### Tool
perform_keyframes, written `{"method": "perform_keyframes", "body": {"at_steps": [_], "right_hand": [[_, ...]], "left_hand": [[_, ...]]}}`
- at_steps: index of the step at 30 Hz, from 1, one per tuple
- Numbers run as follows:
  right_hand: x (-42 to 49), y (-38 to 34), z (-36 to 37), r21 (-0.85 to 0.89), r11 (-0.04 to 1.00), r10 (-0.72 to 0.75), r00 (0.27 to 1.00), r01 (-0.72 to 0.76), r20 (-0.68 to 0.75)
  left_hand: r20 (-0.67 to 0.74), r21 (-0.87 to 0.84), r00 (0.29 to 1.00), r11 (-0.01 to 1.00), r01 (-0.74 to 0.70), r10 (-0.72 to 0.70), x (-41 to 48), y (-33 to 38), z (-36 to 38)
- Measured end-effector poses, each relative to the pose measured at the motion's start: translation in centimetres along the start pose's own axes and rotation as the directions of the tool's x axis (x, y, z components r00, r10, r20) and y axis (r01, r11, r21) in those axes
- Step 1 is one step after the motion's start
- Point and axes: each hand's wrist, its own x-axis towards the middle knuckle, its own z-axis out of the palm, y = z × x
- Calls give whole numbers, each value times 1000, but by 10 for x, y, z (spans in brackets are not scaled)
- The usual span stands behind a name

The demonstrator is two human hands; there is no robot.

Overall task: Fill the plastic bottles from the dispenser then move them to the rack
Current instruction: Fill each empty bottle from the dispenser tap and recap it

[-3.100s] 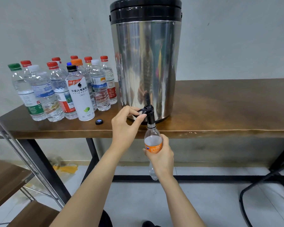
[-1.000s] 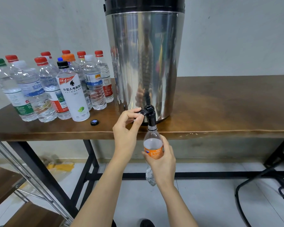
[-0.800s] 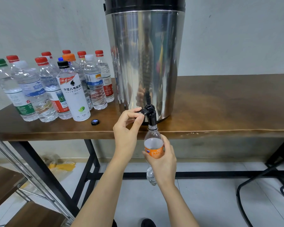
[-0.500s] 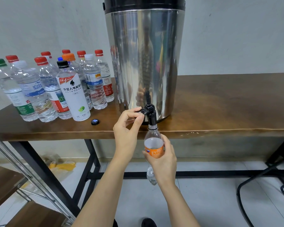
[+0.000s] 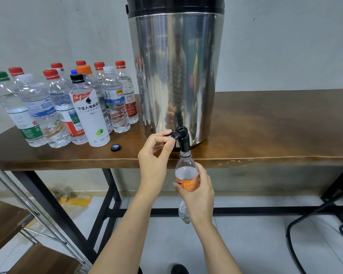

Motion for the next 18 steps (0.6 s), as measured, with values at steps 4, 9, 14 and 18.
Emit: {"method": "perform_keyframes", "body": {"at_steps": [4, 9, 14, 18], "right_hand": [[1, 0, 0, -11, 1000, -5, 1000, 5, 0], [1, 0, 0, -71, 997, -31, 999, 29, -14], [1, -2, 0, -91, 995, -31, 1000, 31, -3], [1, -3, 0, -80, 996, -36, 999, 35, -2]], "left_hand": [[-1, 2, 1000, 1000, 1, -1, 0, 1, 0], [0, -4, 1000, 1000, 9, -9, -1, 1, 0], [-2, -7, 1000, 1000, 14, -14, -1, 1, 1], [-5, -13, 1000, 1000, 11, -11, 0, 0, 0]]}}
